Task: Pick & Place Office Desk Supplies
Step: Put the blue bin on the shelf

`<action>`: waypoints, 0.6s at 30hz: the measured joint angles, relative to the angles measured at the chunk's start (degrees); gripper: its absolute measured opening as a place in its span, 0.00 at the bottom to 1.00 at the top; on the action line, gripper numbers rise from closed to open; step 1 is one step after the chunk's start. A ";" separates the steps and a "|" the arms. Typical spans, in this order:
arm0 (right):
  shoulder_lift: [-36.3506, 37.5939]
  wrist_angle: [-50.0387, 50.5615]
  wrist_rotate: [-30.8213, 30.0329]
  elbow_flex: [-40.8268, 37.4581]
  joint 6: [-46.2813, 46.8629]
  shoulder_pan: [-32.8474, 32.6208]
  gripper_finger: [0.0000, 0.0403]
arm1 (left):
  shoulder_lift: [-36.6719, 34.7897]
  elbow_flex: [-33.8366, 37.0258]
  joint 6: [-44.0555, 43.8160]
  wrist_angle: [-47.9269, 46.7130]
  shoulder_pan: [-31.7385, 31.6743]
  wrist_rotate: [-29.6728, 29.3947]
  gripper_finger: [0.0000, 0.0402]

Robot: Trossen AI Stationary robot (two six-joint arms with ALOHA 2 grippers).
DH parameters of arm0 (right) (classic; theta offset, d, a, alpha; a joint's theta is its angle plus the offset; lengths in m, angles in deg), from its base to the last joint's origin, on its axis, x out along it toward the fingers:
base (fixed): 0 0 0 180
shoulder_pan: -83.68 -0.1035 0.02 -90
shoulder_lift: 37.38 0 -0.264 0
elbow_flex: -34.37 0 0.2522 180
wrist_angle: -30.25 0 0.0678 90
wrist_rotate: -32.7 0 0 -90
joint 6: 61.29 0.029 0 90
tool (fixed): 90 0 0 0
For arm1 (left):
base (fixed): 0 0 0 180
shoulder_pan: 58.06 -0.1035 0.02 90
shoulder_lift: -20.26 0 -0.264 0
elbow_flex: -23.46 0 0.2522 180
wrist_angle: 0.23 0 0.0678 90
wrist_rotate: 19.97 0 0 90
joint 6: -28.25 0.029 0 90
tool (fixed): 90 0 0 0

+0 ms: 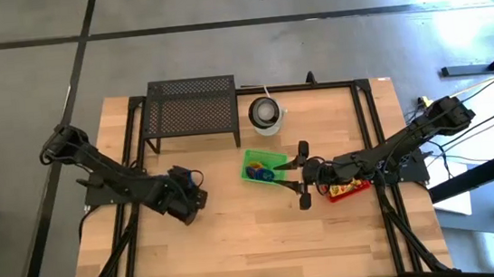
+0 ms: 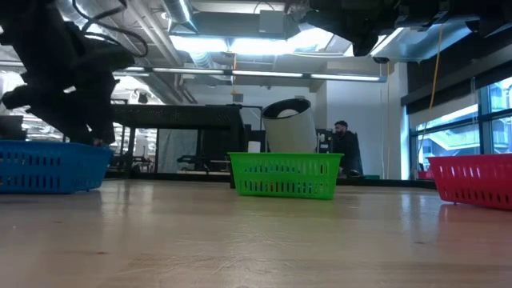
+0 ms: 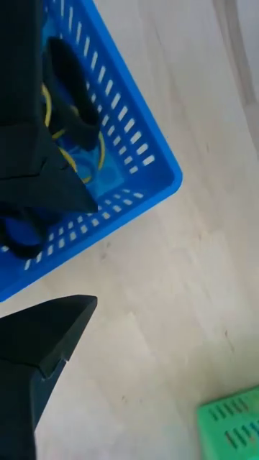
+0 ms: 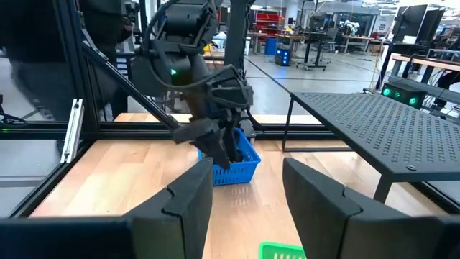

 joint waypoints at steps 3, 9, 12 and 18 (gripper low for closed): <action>0.00 0.01 0.00 0.00 0.00 0.01 0.42 | 0.61 0.11 0.45 0.01 -1.18 0.00 0.48; 0.00 0.02 0.11 0.00 0.00 0.00 0.42 | 2.96 0.13 4.19 1.59 -2.73 0.09 0.46; 0.00 0.04 0.15 0.00 0.00 0.00 0.42 | 4.46 0.13 4.23 1.93 -3.34 2.56 0.45; 0.00 0.15 0.15 0.00 0.00 0.01 0.42 | 5.90 0.13 5.65 2.57 -3.22 5.05 0.40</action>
